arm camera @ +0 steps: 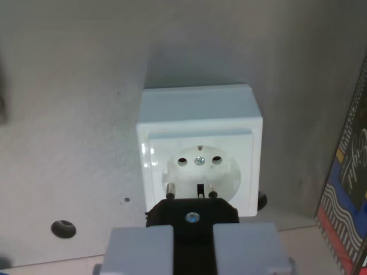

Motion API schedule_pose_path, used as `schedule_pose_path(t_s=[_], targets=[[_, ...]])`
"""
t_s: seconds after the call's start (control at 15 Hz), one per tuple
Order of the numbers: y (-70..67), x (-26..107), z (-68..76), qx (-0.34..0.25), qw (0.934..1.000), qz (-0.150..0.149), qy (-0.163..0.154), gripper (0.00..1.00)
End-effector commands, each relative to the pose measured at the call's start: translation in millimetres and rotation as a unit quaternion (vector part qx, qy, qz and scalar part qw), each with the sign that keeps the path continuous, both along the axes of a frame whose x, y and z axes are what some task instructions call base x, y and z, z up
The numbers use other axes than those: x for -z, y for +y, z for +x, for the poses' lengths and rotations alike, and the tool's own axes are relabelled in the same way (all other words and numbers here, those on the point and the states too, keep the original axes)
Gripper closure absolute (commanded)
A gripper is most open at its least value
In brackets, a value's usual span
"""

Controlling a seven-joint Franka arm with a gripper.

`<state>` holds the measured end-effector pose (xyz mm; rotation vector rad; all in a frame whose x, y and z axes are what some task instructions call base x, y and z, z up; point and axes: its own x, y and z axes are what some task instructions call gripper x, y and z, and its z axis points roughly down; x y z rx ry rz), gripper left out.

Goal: Move above the white socket

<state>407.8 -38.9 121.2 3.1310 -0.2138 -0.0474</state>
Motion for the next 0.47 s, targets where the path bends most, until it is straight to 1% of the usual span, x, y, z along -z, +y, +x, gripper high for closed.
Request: schedule_pose_path(t_s=[0.07,0.47], targets=[[-6.4,9.6,-7.1,-0.012,0.9985,0.009,-0.052,1.0],[-8.1,15.8,-12.2,-0.013,0.9984,0.01,-0.054,1.0]])
